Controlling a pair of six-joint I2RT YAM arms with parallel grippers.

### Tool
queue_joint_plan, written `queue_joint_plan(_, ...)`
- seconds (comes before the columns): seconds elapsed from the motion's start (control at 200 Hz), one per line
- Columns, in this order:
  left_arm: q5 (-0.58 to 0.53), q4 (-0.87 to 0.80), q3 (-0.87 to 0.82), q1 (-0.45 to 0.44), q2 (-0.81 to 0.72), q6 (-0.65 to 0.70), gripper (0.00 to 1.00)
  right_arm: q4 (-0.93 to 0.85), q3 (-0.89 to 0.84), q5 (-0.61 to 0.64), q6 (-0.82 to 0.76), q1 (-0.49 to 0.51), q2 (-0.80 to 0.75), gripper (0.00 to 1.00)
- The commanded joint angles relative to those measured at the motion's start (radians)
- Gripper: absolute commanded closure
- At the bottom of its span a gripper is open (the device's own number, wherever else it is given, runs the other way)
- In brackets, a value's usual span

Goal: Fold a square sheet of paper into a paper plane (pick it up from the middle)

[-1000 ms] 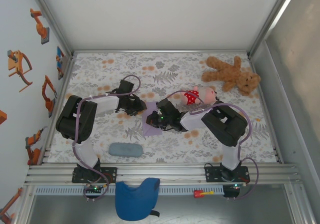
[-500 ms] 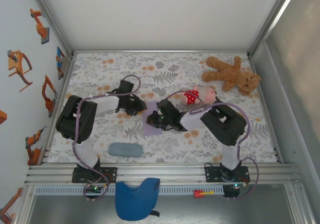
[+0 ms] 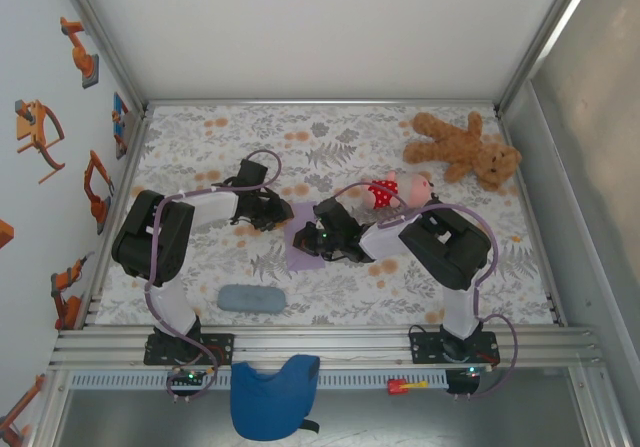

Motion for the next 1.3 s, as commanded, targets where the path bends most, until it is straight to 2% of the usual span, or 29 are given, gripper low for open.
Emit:
queue_joint_plan(0.0,-0.014,-0.035,-0.019,-0.005,0.011,0.01,0.74,0.005,0.012,0.02,0.005,-0.007,0.026,1.0)
queue_joint_plan(0.27,-0.015,-0.048,-0.007,-0.004,-0.006,0.012,0.74,-0.025,0.011,0.023,0.005,-0.008,0.031,1.0)
queue_joint_plan(0.566,-0.042,-0.105,0.035,0.039,-0.154,0.015,0.7,-0.05,0.016,0.022,0.011,-0.008,0.04,0.82)
queue_joint_plan(0.781,-0.07,-0.138,-0.008,0.096,-0.259,0.019,0.68,-0.067,0.014,0.026,0.01,-0.008,0.039,0.71)
queue_joint_plan(0.982,-0.075,-0.147,-0.068,0.12,-0.338,0.013,0.67,-0.084,0.012,0.031,0.005,-0.007,0.037,0.68)
queue_joint_plan(1.107,-0.049,-0.136,-0.104,0.117,-0.371,0.002,0.69,-0.111,0.014,0.036,0.004,-0.007,0.035,0.71)
queue_joint_plan(1.292,-0.028,-0.124,-0.145,0.083,-0.403,-0.008,0.77,-0.191,0.03,0.05,-0.018,-0.007,0.033,0.88)
